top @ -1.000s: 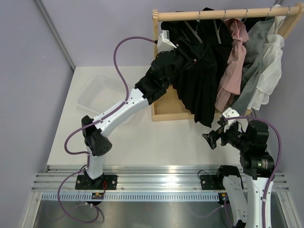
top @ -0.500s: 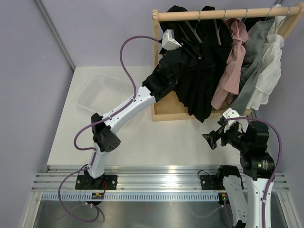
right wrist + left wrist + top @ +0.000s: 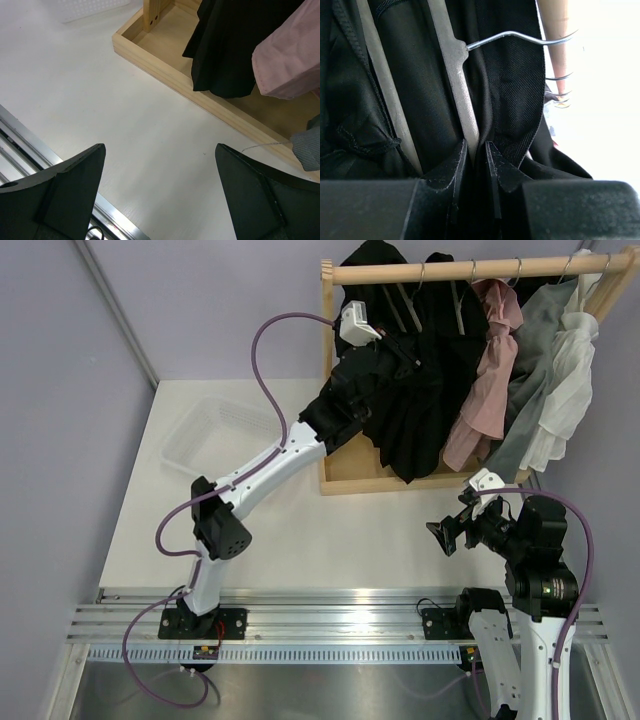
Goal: Remove the skirt from the hanger
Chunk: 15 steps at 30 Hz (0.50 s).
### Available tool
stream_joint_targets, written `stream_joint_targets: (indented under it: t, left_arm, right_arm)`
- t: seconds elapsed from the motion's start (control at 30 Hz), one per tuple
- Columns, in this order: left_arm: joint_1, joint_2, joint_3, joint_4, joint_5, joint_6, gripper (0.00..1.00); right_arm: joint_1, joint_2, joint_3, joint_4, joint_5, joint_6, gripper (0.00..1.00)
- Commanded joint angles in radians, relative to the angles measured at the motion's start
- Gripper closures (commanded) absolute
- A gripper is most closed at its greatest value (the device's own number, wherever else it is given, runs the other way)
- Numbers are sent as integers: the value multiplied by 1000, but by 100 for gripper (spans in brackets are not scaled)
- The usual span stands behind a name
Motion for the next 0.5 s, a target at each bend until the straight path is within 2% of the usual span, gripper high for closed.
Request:
stream_joint_targets:
  t: [0.0, 0.47]
  left_arm:
    - [21, -92, 5, 125, 61, 42, 100]
    - [49, -179, -54, 172, 188, 32, 100]
  right_arm:
    - [-2, -9, -2, 16, 5, -6, 1]
    - [-2, -9, -4, 17, 5, -6, 1]
